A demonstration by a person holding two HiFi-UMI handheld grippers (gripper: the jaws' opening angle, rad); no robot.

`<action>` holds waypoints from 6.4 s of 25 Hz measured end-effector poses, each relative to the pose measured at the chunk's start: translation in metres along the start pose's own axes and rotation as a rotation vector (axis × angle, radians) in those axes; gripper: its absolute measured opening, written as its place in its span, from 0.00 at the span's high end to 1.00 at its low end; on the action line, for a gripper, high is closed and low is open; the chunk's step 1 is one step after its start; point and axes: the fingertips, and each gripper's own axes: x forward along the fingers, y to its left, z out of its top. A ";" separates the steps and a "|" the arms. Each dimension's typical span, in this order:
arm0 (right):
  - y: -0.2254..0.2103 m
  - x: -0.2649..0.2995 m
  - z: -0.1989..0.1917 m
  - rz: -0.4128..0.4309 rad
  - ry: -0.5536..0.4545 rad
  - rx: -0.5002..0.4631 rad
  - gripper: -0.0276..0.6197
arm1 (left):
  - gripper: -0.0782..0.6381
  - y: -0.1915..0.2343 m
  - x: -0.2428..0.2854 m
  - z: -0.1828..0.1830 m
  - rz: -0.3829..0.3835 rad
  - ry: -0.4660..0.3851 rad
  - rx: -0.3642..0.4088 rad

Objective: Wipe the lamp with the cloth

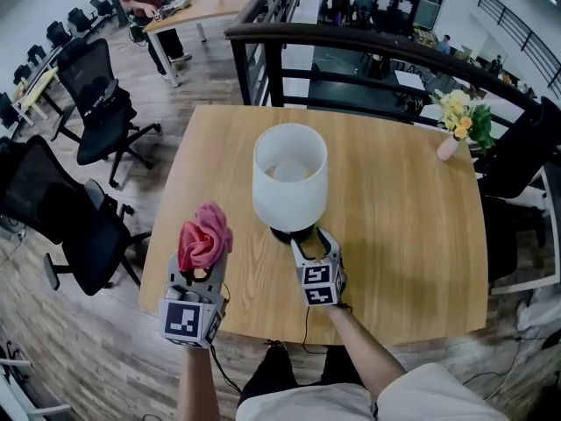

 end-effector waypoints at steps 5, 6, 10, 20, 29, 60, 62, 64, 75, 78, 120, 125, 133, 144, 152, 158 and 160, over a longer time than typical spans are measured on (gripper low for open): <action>-0.029 -0.059 0.000 0.083 -0.018 0.021 0.51 | 0.64 -0.047 0.022 0.071 -0.015 0.000 0.124; -0.035 -0.070 0.002 0.101 -0.025 0.020 0.51 | 0.64 -0.056 0.028 0.083 -0.014 0.004 0.143; -0.062 -0.107 0.014 0.195 -0.048 -0.015 0.52 | 0.64 -0.090 0.053 0.120 0.008 0.006 0.201; -0.131 -0.161 0.052 0.256 -0.134 -0.005 0.55 | 0.64 -0.144 0.087 0.095 0.017 0.103 0.295; -0.149 -0.161 0.069 0.326 -0.184 -0.024 0.55 | 0.64 -0.161 0.088 0.023 0.005 0.264 0.235; -0.029 -0.120 0.255 0.991 -0.132 -1.606 0.71 | 0.64 -0.107 0.011 0.056 0.038 0.133 0.006; -0.031 -0.118 0.246 0.984 -0.086 -1.680 0.74 | 0.64 -0.111 0.014 0.059 0.028 0.122 0.004; -0.032 -0.118 0.240 0.979 -0.056 -1.719 0.79 | 0.64 -0.112 0.014 0.063 0.025 0.112 0.001; -0.023 -0.121 0.240 1.013 0.240 -1.660 0.87 | 0.64 -0.085 -0.002 0.061 0.041 0.084 -0.026; -0.020 -0.124 0.239 1.045 0.356 -1.567 0.87 | 0.64 -0.076 -0.004 0.061 0.036 0.078 -0.032; 0.098 -0.117 0.255 0.795 0.959 -0.571 0.87 | 0.64 0.011 -0.041 0.045 -0.198 0.003 -0.034; 0.094 -0.119 0.254 0.811 0.899 -0.596 0.87 | 0.64 0.004 -0.032 0.048 -0.213 -0.002 -0.035; 0.097 -0.123 0.295 0.867 0.437 -0.829 0.79 | 0.64 -0.009 -0.004 0.075 -0.210 -0.047 -0.026; 0.011 -0.160 0.291 0.512 -0.132 -0.222 0.93 | 0.64 -0.022 0.029 0.092 -0.071 -0.057 0.020; -0.018 -0.178 0.230 0.413 -0.210 0.002 0.93 | 0.64 -0.034 0.029 0.053 -0.020 0.024 0.051; -0.007 -0.177 0.195 0.457 -0.144 0.086 0.93 | 0.64 -0.034 0.030 0.029 -0.022 0.021 0.058; -0.003 -0.178 0.185 0.468 -0.119 0.100 0.93 | 0.64 -0.033 0.029 0.019 -0.028 0.024 -0.016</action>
